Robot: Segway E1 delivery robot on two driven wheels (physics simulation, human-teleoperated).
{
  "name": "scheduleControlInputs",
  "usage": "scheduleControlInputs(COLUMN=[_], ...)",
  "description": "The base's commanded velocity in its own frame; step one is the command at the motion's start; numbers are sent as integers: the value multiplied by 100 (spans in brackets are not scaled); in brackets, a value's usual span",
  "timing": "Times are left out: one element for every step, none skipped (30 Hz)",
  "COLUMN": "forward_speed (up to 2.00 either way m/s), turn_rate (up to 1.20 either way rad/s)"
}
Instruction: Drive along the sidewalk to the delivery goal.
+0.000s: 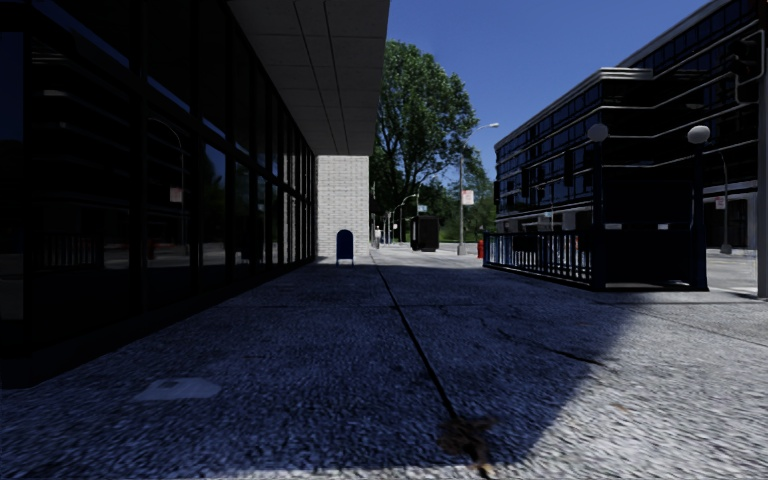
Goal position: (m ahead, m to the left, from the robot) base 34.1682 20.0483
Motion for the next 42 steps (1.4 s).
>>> scheduleControlInputs(forward_speed=[200, 200, 200, 200, 200, 200, 200, 200, 200, 200, 200, 200, 200, 200, 200, 200, 200, 200, 200, 200, 200, 200, 200, 200, 200, 200, 200, 200, 200, 200, 200, 200, 200, 200, 200, 200, 200, 200, 200, 200, 200, 200], turn_rate=[-24, -26, -27, -27, -27, -27, -27, -27, -27, -27, -27, -27, -27, -27, -27, -27, -27, -27, -27, -21, -21, -17, 0, 0, 0, 0, 0, 0, 0, 0, 0, 0, 0, 0, 0, 0, 0, 0, 0, 0, 0, 0])
